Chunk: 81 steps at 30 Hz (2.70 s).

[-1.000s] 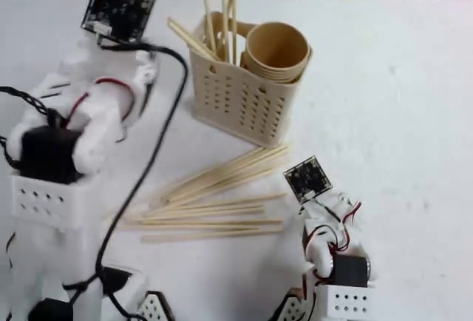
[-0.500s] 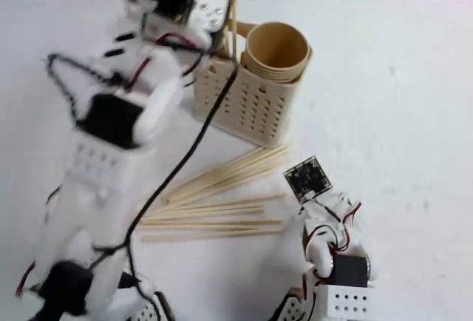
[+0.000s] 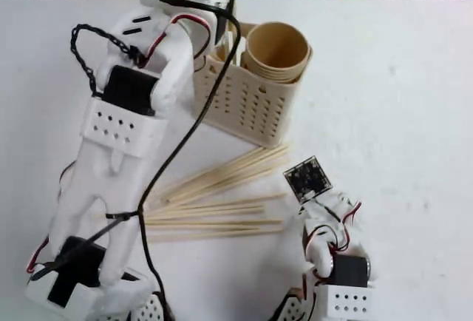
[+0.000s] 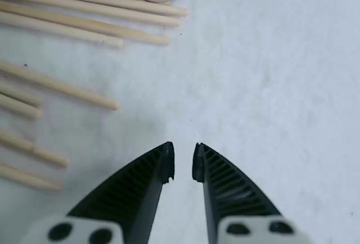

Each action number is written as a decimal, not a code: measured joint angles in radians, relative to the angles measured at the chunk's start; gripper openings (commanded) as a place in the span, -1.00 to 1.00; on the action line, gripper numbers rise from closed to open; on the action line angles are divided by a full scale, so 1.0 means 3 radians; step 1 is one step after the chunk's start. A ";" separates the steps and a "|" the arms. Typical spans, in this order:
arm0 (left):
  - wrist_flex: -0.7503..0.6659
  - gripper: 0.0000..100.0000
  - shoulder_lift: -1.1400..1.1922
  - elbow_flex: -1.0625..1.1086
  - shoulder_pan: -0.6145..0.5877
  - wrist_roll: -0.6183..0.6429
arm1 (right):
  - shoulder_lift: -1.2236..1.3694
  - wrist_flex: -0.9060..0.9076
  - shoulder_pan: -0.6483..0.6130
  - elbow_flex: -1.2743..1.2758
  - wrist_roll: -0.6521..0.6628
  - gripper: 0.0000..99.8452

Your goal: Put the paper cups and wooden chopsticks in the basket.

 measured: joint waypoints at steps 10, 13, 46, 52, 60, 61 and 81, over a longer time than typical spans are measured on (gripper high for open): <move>0.0619 -0.92 -0.0153 -0.0205 -0.0102 0.0000 | 0.0000 0.0000 0.0000 0.0000 0.0000 -0.86; 0.1268 -0.95 -0.0404 -0.0286 -0.0097 -0.0026 | 0.0000 0.0000 0.0000 0.0000 0.0000 -0.86; 0.0757 -0.77 0.0762 0.2757 -0.0097 -0.1657 | 0.0000 0.0000 0.0000 0.0000 0.0000 -0.86; 0.0854 -0.77 0.0972 0.2619 -0.0123 -0.1678 | 0.0000 0.0000 0.0000 0.0000 0.0000 -0.86; 0.1028 -0.91 0.1048 0.2547 -0.0123 -0.1678 | 0.0000 0.0000 0.0000 0.0000 0.0000 -0.86; 0.1064 -0.95 0.1054 0.2547 -0.0107 -0.1672 | 0.0000 0.0000 0.0000 0.0000 0.0000 -0.86; 0.1575 -0.96 0.1064 0.2567 -0.0588 -0.2056 | 0.0000 0.0000 0.0000 0.0000 0.0000 -0.86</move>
